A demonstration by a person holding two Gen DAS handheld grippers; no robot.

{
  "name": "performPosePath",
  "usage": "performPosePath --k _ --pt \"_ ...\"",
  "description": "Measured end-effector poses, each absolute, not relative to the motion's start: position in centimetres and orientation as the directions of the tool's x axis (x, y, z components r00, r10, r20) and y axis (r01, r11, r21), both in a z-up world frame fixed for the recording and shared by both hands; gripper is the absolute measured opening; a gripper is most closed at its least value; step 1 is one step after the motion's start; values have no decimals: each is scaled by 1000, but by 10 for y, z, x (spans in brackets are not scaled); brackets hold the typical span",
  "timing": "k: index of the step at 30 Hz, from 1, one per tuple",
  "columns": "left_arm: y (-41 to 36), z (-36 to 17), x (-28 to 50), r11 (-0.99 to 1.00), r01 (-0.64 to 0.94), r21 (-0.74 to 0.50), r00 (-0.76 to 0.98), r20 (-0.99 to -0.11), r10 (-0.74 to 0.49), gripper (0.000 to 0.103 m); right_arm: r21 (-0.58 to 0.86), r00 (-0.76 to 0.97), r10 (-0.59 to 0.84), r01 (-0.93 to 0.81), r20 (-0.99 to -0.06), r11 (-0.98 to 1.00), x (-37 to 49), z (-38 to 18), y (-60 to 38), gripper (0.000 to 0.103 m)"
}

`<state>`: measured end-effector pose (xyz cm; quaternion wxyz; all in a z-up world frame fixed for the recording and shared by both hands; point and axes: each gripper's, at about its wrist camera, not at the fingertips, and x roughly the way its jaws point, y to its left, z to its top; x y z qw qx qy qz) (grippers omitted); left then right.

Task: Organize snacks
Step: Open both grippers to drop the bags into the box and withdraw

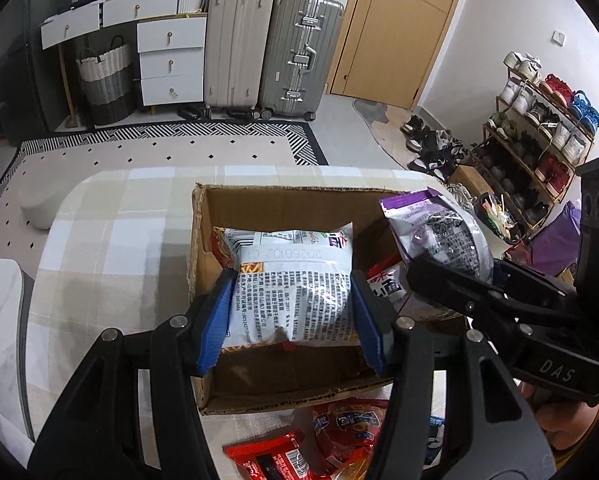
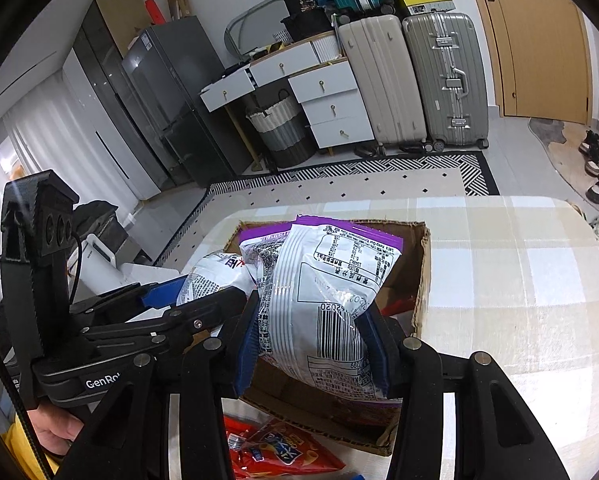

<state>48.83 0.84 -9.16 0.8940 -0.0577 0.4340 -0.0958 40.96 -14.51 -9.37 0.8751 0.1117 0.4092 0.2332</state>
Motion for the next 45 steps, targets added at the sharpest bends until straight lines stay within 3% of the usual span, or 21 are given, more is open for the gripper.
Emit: performPosePath --k 14,28,34,39,45 --pt "5 -117 484 979 105 -173 573 -794 -202 56 350 543 465 -307 -699 885 413 -101 -136 47" --pt "42 -88 437 980 49 -193 618 -765 -182 66 319 514 442 -312 -735 895 414 -107 -125 49" --pt "51 -75 412 982 38 -184 626 -762 -167 68 316 540 431 -297 -722 901 406 -96 -127 51" --pt "55 -62 383 986 27 -167 644 -752 -145 77 322 573 437 -296 -694 899 389 -76 -134 51" --pt "52 -43 345 989 20 -149 663 -738 -125 78 317 622 444 -311 -645 896 357 -43 -142 55"
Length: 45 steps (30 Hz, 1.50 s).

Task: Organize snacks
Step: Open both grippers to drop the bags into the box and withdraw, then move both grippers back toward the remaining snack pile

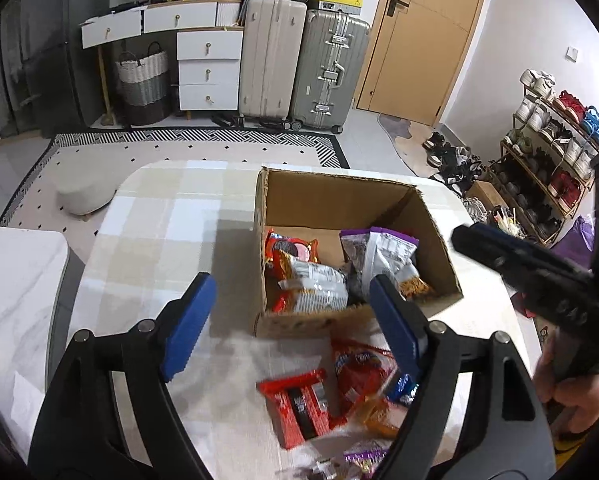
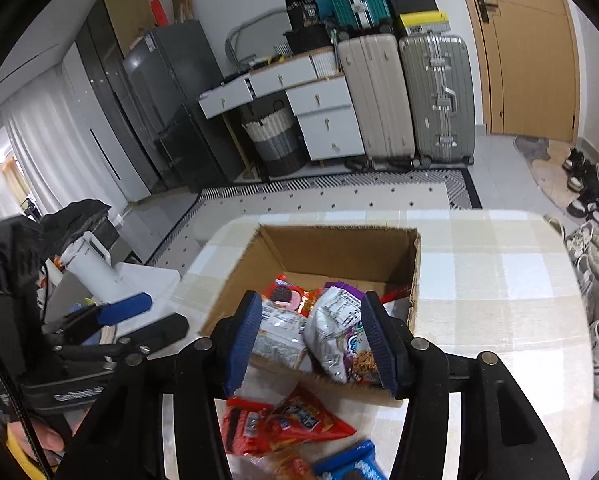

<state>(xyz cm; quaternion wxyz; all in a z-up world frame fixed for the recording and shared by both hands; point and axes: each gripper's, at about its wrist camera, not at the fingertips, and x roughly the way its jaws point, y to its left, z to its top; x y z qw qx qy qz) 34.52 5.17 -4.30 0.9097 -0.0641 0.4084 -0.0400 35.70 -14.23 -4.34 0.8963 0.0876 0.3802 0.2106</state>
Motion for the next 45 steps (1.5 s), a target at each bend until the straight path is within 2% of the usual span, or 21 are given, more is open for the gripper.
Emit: performPosePath --k 1,3,5,8,11,17,28,30,38,45 --pt "51 -40 339 989 21 -147 668 -734 -123 78 315 634 446 -315 -632 895 349 -36 -144 58" --pt "48 -30 323 990 21 -137 681 -723 -115 79 304 659 442 -321 -608 897 332 -23 -147 72" --pt "45 -21 306 993 4 -116 697 -712 -87 80 288 680 432 -323 -592 902 318 -12 -148 77" --pt "41 -6 283 995 10 -102 725 -684 -78 80 269 701 431 -337 -567 902 294 6 -148 78" --pt "35 9 254 997 22 -76 756 -651 -66 81 264 723 438 -350 -534 899 265 21 -151 87" --pt "29 35 193 997 33 -72 798 -599 -69 87 236 762 452 -385 -464 892 207 43 -153 89" --pt "24 56 88 999 32 -39 842 -538 -48 89 193 826 465 -424 -318 885 97 53 -159 95" --pt "24 57 67 999 23 -28 855 -518 -34 101 190 835 463 -423 -299 886 83 50 -161 96" --pt "35 58 2 999 8 -49 898 -438 -29 103 195 844 457 -416 -282 888 36 31 -164 98" --pt "51 33 -27 997 5 -72 898 -439 -36 103 145 853 445 -420 -272 896 18 2 -162 102"
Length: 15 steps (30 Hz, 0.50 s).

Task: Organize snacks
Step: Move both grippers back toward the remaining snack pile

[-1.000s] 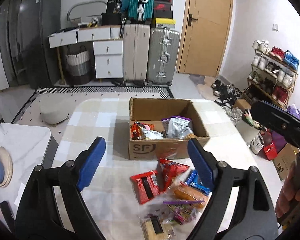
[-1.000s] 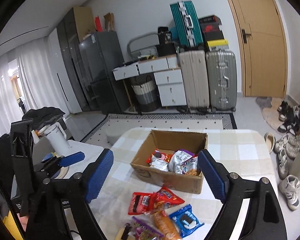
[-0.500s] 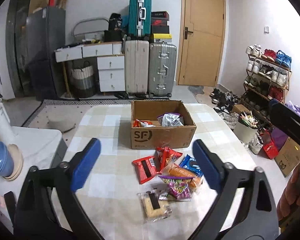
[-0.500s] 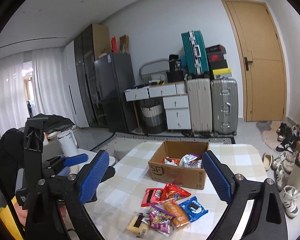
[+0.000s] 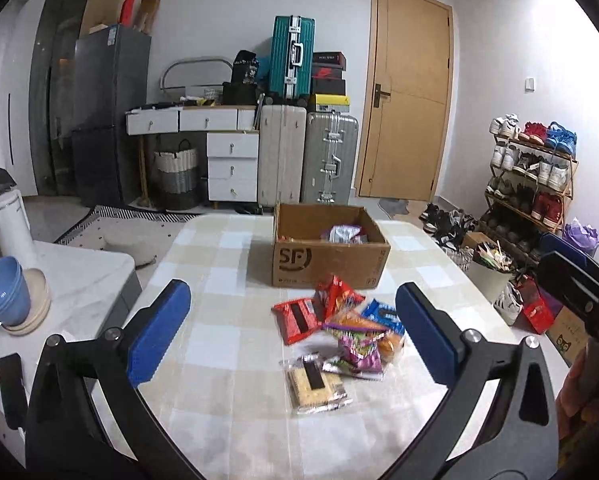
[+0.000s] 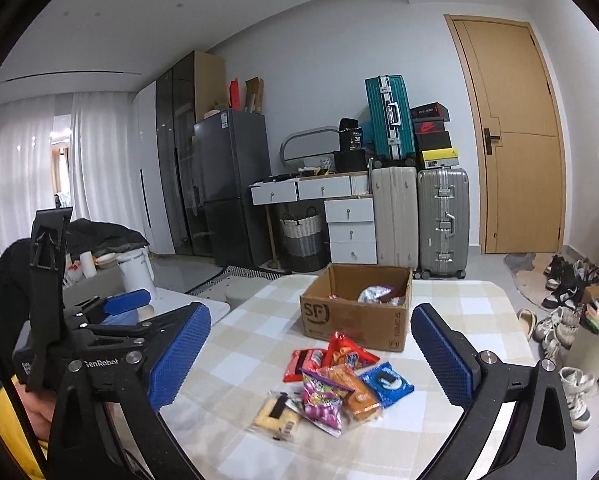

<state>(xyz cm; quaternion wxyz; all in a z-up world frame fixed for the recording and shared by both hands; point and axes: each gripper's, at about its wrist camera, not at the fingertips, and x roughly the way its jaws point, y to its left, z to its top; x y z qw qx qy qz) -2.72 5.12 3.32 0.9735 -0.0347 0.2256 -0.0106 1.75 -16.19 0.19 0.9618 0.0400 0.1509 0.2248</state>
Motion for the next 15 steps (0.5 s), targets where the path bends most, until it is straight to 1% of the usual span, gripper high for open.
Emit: performPosePath --k 6,15 --pt "56 -3 -8 996 15 -89 852 -521 -59 103 196 819 478 -437 -317 878 22 -29 -162 102" --pt "40 -50 33 993 70 -100 783 -611 -116 103 210 808 451 -400 -378 892 39 -61 -164 102"
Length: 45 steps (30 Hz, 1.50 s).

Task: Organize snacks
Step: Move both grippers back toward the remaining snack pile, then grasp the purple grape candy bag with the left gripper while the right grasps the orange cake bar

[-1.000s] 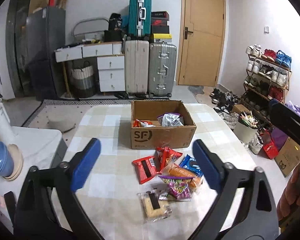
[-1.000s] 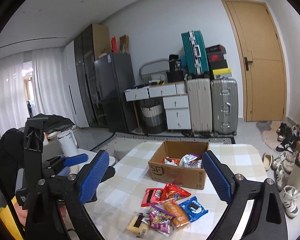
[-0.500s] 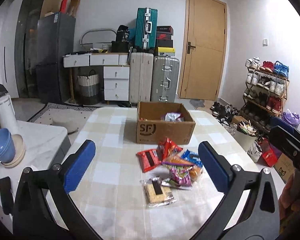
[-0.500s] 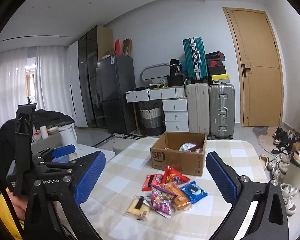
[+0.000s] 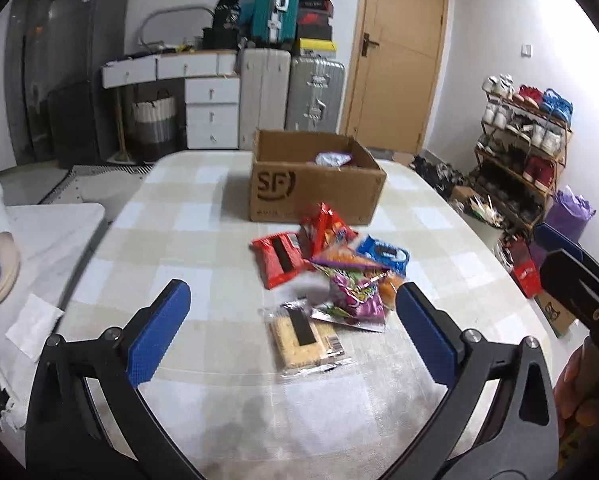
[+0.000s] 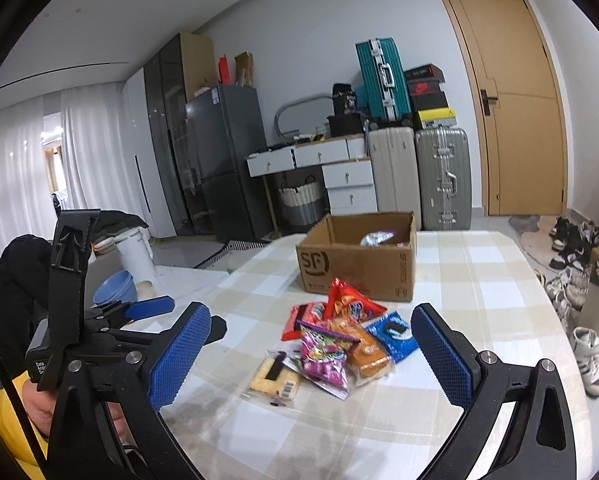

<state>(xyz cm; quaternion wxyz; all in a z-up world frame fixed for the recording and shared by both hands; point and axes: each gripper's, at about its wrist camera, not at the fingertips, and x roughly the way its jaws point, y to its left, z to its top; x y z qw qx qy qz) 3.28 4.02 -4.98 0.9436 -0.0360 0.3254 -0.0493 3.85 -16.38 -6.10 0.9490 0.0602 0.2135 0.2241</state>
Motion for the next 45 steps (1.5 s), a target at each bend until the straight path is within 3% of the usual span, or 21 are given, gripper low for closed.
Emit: performPosePath --k 12,23,25,28,33,45 --pt "-1 -115 117 983 150 -106 654 -735 -179 103 292 785 405 -295 -469 910 77 -113 -193 102" --pt "-37 -173 172 985 154 -74 542 -828 -147 102 364 755 413 -246 -509 898 99 -145 -219 102" --pt "-38 -180 179 986 141 -87 537 -830 -150 97 372 751 414 -239 -514 897 100 -149 -222 102" --pt "-38 -187 185 982 136 -128 538 -823 -182 71 393 742 420 -227 -523 891 102 -154 -226 102" --pt "-34 -194 195 969 144 -200 520 -818 -246 63 404 735 418 -213 -533 890 103 -158 -228 102" --pt "4 -167 176 956 123 -267 605 -743 -286 61 332 685 433 -285 -586 899 121 -144 -204 102"
